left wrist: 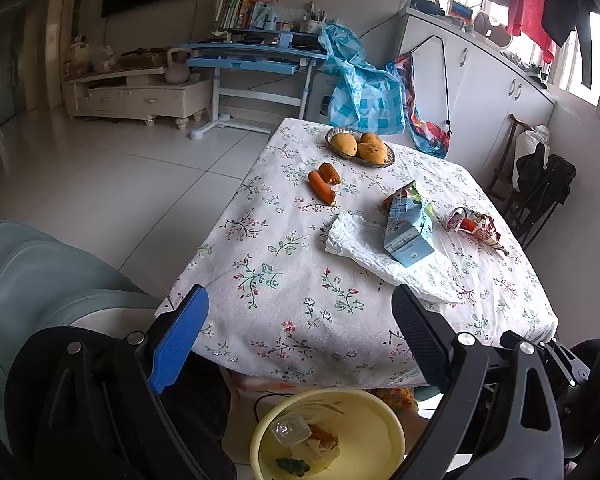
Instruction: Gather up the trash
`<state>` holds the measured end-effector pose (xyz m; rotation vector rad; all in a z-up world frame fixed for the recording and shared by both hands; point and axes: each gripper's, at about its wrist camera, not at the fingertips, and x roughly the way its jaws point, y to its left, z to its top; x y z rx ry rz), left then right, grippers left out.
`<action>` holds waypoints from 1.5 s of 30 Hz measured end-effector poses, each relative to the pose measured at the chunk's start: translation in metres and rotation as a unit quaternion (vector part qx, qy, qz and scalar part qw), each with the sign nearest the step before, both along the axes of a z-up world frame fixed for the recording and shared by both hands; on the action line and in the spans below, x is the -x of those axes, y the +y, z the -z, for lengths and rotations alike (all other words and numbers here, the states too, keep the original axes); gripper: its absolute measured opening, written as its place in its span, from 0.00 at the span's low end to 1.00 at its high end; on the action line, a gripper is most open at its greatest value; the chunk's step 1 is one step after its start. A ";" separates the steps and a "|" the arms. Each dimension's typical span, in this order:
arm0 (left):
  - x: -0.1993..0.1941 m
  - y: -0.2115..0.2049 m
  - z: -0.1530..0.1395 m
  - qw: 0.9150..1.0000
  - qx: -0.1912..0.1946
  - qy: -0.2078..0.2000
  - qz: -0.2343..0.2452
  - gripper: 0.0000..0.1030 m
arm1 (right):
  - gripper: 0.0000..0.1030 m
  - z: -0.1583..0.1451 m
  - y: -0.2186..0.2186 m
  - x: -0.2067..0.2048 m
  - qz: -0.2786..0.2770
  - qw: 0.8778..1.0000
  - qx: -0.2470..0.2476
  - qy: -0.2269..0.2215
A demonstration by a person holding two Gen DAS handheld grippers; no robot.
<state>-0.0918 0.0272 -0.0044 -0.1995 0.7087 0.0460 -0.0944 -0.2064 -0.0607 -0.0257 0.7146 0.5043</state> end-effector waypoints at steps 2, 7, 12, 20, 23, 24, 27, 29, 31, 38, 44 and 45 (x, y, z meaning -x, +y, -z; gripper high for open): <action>0.000 0.000 0.000 1.000 0.000 0.000 0.000 0.87 | 0.80 0.001 0.001 -0.001 -0.002 1.000 0.000 0.002; 0.000 0.000 0.000 1.000 0.001 0.001 0.000 0.87 | 0.80 -0.001 -0.003 -0.008 0.000 0.999 -0.027 0.018; -0.001 -0.001 0.002 1.000 0.001 0.005 0.002 0.87 | 0.80 -0.011 -0.014 -0.035 0.020 0.996 -0.078 0.036; -0.002 0.001 0.004 1.000 0.005 0.012 0.004 0.88 | 0.80 -0.019 -0.014 -0.119 0.069 0.984 -0.141 0.088; -0.004 0.000 0.005 1.000 0.006 0.017 0.006 0.88 | 0.80 -0.011 -0.007 -0.149 0.085 0.979 -0.143 0.118; -0.004 -0.001 0.005 1.000 0.006 0.018 0.007 0.88 | 0.80 -0.006 -0.004 -0.161 0.094 0.977 -0.141 0.131; -0.006 -0.002 0.006 1.000 0.004 0.021 0.011 0.88 | 0.80 0.006 0.006 -0.190 0.110 0.973 -0.119 0.165; -0.007 -0.003 0.008 1.000 0.003 0.024 0.013 0.87 | 0.80 0.014 0.011 -0.205 0.114 0.970 -0.105 0.187; -0.010 -0.004 0.010 0.999 0.007 0.030 0.016 0.88 | 0.73 0.015 0.016 -0.216 0.109 0.973 -0.091 0.185; -0.035 0.004 0.026 0.995 0.071 0.074 0.014 0.87 | 0.59 -0.001 0.000 -0.221 0.076 0.973 -0.129 0.174; -0.074 -0.011 0.048 0.985 0.124 0.117 0.016 0.87 | 0.59 -0.033 -0.043 -0.186 0.069 0.972 -0.192 0.120; -0.082 -0.015 0.052 0.984 0.131 0.122 0.016 0.87 | 0.59 -0.035 -0.049 -0.179 0.068 0.970 -0.201 0.115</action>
